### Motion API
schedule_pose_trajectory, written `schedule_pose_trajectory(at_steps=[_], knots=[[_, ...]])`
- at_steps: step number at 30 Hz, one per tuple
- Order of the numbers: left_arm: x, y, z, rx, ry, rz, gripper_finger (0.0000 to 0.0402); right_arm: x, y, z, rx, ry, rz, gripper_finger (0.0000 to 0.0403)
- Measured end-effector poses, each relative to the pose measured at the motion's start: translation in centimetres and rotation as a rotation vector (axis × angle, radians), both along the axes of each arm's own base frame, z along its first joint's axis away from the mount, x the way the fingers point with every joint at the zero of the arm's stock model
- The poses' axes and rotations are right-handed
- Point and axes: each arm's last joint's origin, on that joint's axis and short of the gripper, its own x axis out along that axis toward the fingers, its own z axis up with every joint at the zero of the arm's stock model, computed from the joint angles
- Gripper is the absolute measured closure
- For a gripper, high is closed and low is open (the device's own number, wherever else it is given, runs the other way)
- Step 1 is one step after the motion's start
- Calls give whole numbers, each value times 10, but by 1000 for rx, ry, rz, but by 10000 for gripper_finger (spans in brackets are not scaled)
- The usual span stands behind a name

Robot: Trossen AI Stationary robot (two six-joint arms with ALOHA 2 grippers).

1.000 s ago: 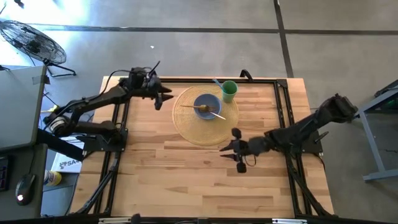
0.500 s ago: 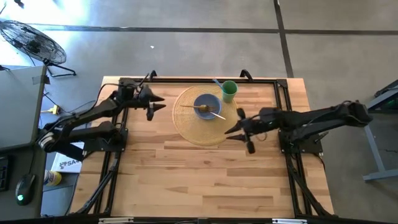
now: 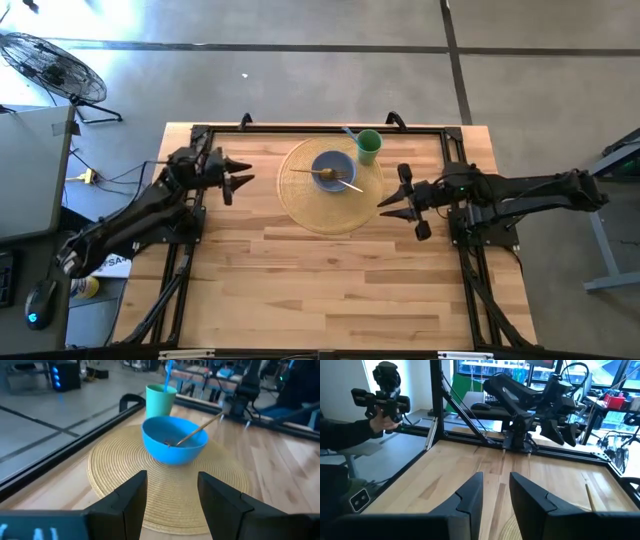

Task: Pick & Place Utensil
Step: Return to Home Position

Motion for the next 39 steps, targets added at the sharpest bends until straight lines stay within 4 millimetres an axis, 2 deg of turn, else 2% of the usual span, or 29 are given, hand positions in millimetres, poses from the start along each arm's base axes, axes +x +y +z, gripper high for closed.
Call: schedule_pose_trajectory(at_steps=[7,9,13,18,28,34,39], knots=[[-7,-20,-13,13,-53,33,229,0,1,1,4,-14,-5,313],[-7,-25,-15,9,-46,51,229,0,3,-3,2,-63,-16,313],[-6,-35,-14,37,-55,15,229,-7,7,-28,8,-121,-34,313],[-3,-49,-12,69,-81,-81,229,-27,3,-56,68,-136,-79,313],[4,-68,-17,109,-180,-125,229,-67,-4,-73,82,-224,-147,313],[4,-74,-17,123,-182,-144,229,-74,-6,-108,107,-206,-219,313],[4,-78,-16,129,-188,-151,229,-77,-7,-108,161,-203,-238,313]])
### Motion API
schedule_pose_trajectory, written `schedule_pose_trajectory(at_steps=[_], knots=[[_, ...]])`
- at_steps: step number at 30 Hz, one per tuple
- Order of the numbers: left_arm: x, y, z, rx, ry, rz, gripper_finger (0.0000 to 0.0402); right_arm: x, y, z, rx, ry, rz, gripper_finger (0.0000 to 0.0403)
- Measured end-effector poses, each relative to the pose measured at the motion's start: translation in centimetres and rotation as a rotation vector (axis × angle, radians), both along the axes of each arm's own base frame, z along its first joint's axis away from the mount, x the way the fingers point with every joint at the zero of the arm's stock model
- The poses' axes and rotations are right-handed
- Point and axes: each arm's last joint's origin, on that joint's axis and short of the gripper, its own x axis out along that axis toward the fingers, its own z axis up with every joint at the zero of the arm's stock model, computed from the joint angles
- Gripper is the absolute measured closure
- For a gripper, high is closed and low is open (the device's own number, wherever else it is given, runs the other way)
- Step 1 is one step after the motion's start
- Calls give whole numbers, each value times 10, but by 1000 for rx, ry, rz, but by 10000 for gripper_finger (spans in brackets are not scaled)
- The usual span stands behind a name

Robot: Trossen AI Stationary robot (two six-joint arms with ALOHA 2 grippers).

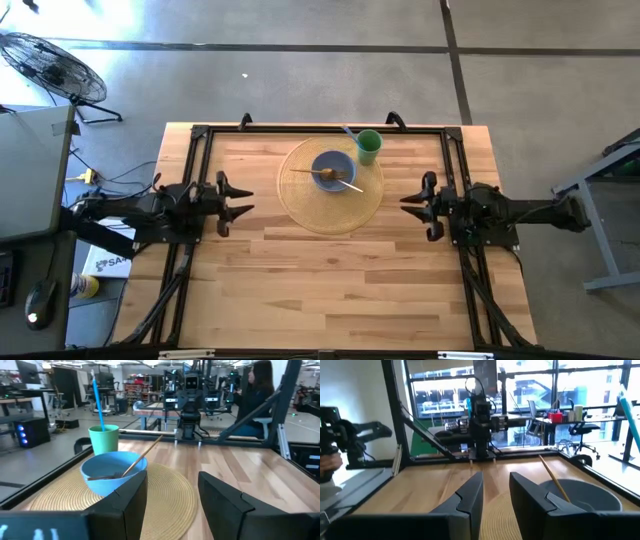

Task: Pick & Place Utensil
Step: Return to Home Position

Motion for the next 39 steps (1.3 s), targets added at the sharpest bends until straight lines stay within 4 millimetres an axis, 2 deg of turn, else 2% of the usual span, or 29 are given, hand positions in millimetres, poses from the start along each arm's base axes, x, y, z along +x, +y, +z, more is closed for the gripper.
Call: schedule_pose_trajectory(at_steps=[5,9,16,39], knots=[[0,-1,0,18,-1,17,229,0,0,-2,-26,24,-1,313],[0,-1,0,17,0,19,229,1,0,-7,26,68,3,313],[0,-1,0,17,0,19,229,1,0,-6,-29,67,-1,313],[0,-1,0,16,1,17,229,1,0,-7,-29,68,-1,313]])
